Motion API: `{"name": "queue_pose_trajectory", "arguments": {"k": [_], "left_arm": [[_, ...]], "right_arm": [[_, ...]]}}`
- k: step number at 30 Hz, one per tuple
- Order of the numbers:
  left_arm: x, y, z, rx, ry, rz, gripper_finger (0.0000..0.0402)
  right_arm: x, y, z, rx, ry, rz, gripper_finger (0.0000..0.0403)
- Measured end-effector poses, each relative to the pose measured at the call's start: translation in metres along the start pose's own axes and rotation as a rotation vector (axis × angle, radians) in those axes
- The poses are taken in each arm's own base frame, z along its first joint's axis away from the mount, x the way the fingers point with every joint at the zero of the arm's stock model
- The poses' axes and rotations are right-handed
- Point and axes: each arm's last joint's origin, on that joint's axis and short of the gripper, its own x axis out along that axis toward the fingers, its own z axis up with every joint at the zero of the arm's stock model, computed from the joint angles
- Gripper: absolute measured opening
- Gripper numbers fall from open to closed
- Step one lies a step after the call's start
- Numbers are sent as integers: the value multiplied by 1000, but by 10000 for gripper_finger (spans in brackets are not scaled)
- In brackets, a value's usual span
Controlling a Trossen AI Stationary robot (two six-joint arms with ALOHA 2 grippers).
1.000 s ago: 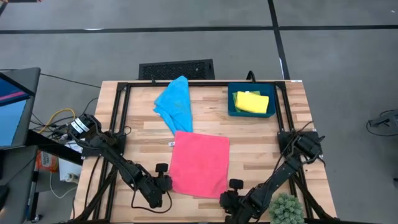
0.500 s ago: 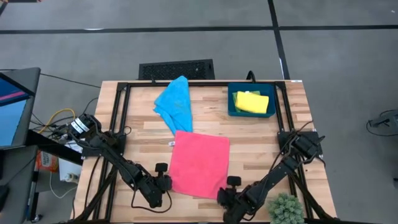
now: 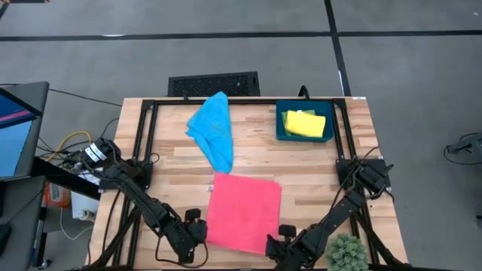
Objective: Fold microfiber towels
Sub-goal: Fold the pink microfiber towel
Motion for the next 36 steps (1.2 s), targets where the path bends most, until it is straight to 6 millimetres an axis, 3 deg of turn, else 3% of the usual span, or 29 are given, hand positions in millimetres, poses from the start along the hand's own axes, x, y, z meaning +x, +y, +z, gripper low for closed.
{"name": "queue_pose_trajectory", "arguments": {"k": [5, 9, 16, 25, 36], "left_arm": [[-11, -8, -1, -49, -18, -42, 0], [-21, 1, 8, -20, -48, 0, 0], [-35, 34, 28, -1, -62, 148, 0], [-34, 80, 47, 48, -5, 313, 0], [-37, 118, 63, 70, 42, 396, 0]], "right_arm": [[-10, 10, -3, 29, -5, 33, 7], [-28, 6, 5, 40, -12, 32, 6], [-58, -26, 23, -9, 1, -124, 9], [-57, -79, 33, -12, 39, -254, 8], [-79, -135, 41, -47, 43, -300, 7]]}}
